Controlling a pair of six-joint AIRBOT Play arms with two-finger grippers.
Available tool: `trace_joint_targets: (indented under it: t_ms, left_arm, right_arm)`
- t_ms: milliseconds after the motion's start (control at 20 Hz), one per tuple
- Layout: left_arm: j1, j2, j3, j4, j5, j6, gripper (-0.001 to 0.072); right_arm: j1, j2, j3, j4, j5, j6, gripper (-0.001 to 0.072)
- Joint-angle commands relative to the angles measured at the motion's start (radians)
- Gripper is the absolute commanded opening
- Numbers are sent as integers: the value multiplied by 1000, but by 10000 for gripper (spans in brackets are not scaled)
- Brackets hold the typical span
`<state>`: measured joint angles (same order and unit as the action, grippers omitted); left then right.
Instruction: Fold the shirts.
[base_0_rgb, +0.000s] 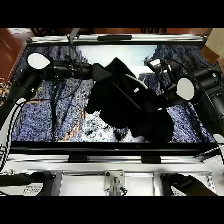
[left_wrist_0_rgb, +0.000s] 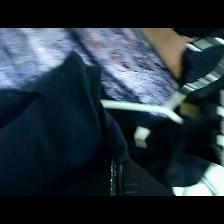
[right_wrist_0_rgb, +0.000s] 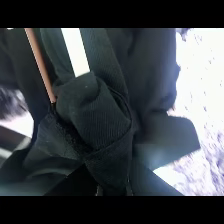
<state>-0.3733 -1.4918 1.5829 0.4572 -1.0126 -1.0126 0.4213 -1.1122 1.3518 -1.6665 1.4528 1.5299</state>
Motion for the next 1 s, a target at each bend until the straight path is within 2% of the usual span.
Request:
trace_joint_targets:
  t_ms: [0,250,400,600,750,900,950]
  left_arm:
    - [-77,52,0,-18,2,15,53]
    - [-53,231,0,97,-73,17,52]
    - [13,369,0,100,-55,5,52]
    - [72,507,-1,101,37,-42,53]
    - [29,486,-12,104,34,-103,52]
    - [-75,398,-72,105,27,-98,53]
    - [-105,359,-84,121,29,-96,53]
  right_arm:
    - [0,12,59,24,-80,23,90]
    - [0,62,280,-18,-91,24,90]
    - [0,96,328,-18,-72,52,90]
    - [0,123,328,-15,-54,66,90]
    - [0,122,328,68,-60,55,90]
    - [0,127,328,132,-108,45,90]
    - [0,130,330,157,-111,6,90]
